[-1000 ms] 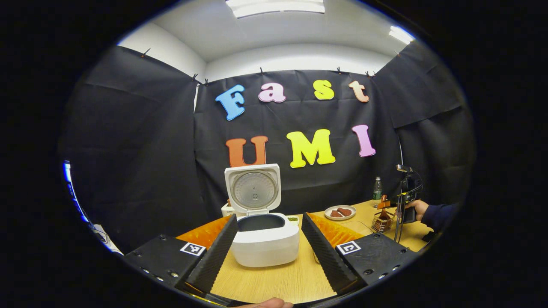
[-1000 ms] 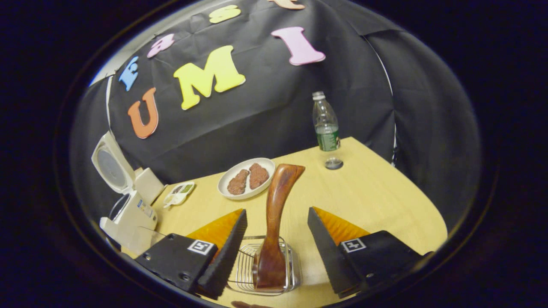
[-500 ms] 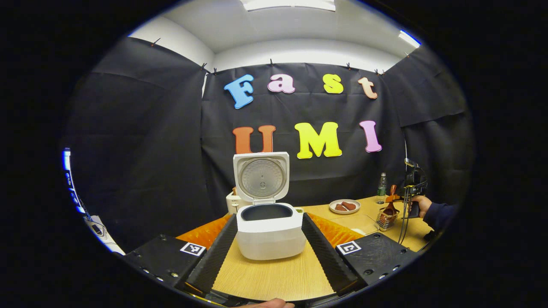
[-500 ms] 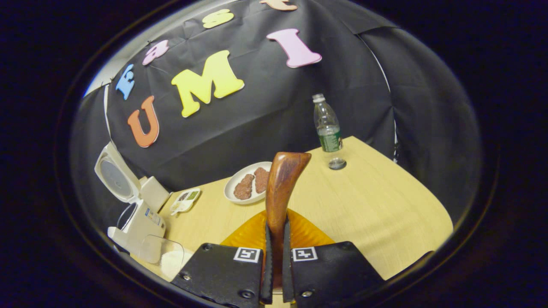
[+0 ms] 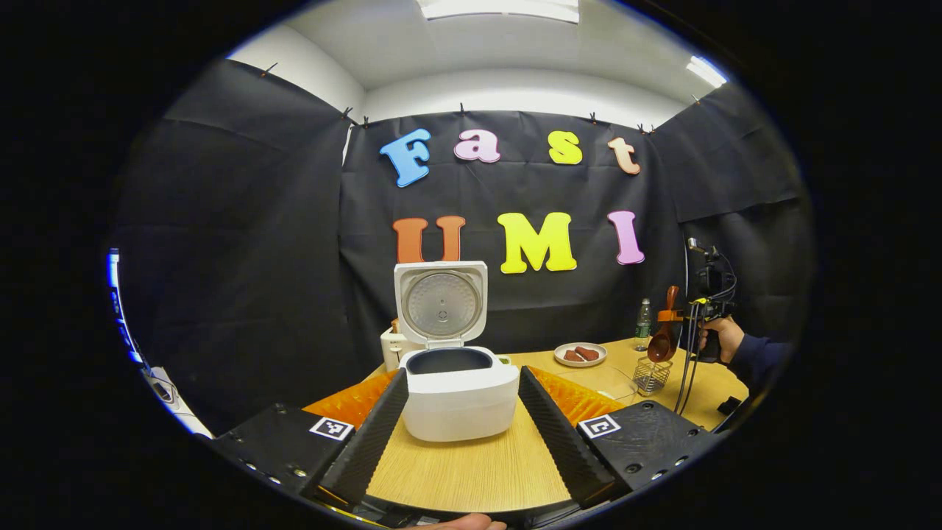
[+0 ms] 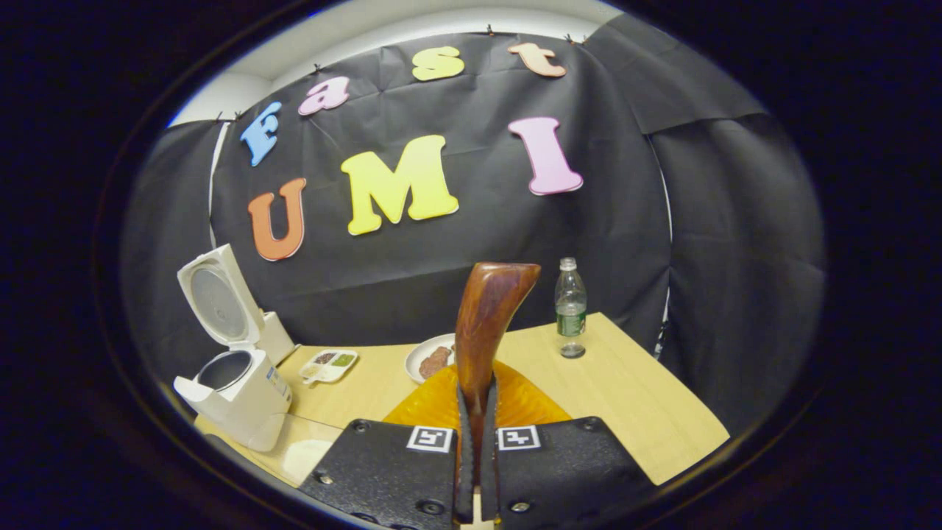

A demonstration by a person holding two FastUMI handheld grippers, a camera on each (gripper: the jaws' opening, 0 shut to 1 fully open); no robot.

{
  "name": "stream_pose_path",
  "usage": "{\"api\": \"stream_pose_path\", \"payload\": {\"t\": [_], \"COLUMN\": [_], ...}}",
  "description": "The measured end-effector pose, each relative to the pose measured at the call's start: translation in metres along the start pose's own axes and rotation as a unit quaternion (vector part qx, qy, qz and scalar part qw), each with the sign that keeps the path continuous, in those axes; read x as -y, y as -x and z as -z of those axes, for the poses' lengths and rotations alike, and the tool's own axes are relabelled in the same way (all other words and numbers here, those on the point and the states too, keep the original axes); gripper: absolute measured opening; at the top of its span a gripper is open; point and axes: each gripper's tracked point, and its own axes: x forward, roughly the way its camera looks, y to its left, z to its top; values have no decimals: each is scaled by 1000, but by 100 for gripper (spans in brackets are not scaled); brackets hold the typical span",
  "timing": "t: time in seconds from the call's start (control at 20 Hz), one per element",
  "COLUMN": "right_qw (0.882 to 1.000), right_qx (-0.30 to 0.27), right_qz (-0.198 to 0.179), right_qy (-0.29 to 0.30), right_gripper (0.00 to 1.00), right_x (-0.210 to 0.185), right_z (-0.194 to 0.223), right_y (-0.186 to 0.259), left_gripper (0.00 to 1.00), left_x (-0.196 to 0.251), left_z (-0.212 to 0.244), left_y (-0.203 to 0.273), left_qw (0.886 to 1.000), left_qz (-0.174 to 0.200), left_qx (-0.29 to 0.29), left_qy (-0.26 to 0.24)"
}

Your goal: Close the left gripper, press the button to open the rice cooker; take a wooden spoon from the chopstick holder with the right hand, scoop a spoonful of rice and pour it into the rice cooker, then put the wooden spoon back into the chopstick holder.

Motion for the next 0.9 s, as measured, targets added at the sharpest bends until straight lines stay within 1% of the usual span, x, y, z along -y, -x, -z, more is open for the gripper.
{"api": "stream_pose_path", "payload": {"t": [0.25, 0.4, 0.55, 0.75, 0.9], "right_qw": [999, 998, 997, 995, 993], "right_qx": [19, 32, 34, 7, -11], "right_qz": [-20, -18, -46, -30, -11], "right_qy": [38, 59, 50, 92, 114], "right_gripper": [8, 8, 8, 8, 8], "right_x": [-61, -94, -138, -159, -159], "right_z": [-2, 5, 23, 75, 102], "right_y": [20, 25, 31, 10, -5], "left_gripper": [95, 95, 96, 95, 95], "left_x": [-1, -3, -10, -18, -25], "left_z": [-3, -4, 0, 10, 11], "left_y": [16, 24, 29, 29, 25], "left_qw": [1000, 1000, 1000, 1000, 1000], "left_qz": [6, 10, 9, 3, 0], "left_qx": [5, 11, 14, 3, -3], "left_qy": [-5, -6, -11, 0, 1]}}
